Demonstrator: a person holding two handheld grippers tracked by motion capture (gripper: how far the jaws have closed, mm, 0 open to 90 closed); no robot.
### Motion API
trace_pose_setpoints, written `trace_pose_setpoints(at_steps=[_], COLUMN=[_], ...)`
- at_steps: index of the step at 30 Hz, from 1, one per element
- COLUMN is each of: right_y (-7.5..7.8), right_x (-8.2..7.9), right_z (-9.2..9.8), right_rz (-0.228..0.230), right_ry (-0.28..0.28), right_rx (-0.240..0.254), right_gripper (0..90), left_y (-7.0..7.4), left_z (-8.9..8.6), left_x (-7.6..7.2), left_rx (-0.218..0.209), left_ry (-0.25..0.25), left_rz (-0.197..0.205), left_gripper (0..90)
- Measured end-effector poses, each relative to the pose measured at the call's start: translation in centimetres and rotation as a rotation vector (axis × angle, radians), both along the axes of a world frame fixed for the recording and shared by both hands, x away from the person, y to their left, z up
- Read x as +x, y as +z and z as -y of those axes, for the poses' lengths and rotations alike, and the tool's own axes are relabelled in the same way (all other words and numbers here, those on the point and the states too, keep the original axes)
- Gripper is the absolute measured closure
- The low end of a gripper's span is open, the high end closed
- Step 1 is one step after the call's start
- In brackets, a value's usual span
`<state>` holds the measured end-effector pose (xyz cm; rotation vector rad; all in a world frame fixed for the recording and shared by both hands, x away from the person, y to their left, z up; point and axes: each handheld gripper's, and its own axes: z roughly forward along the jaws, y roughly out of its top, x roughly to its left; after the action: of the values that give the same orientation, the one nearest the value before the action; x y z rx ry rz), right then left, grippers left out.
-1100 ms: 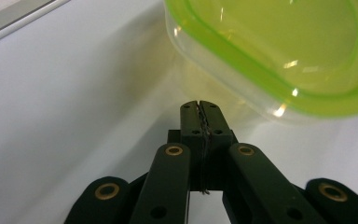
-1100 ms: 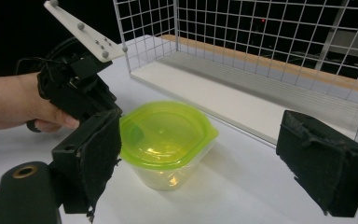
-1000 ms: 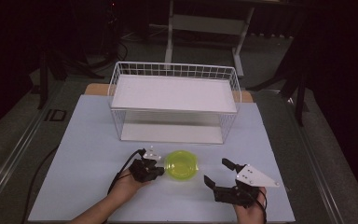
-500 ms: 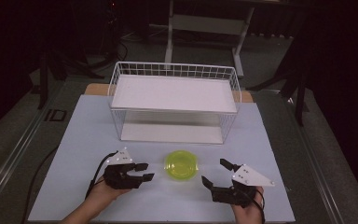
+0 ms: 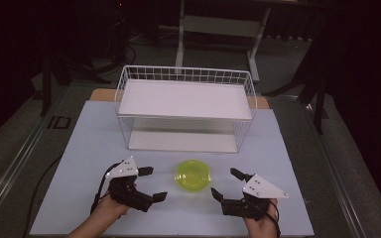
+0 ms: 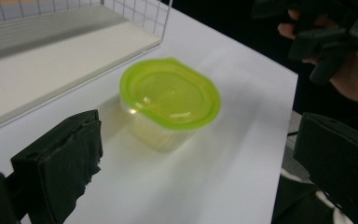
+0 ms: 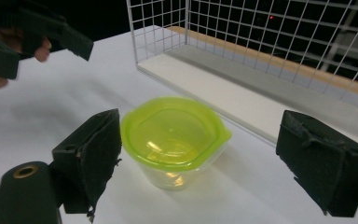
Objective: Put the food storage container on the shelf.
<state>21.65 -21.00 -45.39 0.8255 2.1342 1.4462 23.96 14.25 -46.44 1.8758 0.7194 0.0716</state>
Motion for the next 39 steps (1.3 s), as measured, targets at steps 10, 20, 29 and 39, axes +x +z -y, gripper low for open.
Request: trace_pose_setpoints(at_steps=[10, 20, 29, 39], right_y=[0.8, 0.2, -1.4, -3.2], right_x=[1.3, 3.6, 5.5, 6.9], right_z=[-0.3, -1.1, -1.3, -1.9], right_rz=[-0.039, -0.079, -0.233, -0.318], right_ry=[0.050, 0.066, 0.021, -0.034], right_rx=[0.005, -0.009, 0.057, 0.034], right_gripper=[13.8, 13.6, 13.6, 24.0], left_y=[1.4, 0.5, -1.0, -2.6], left_z=[2.2, 4.4, 5.2, 4.6], left_x=[1.9, 4.4, 5.5, 6.0], left_rx=[-0.040, -0.010, 0.043, 0.069], left_ry=[0.019, 0.031, 0.080, 0.164], left_rz=[-0.004, -0.113, -0.155, -0.257], left_gripper=[2.0, 2.1, 12.8, 30.4])
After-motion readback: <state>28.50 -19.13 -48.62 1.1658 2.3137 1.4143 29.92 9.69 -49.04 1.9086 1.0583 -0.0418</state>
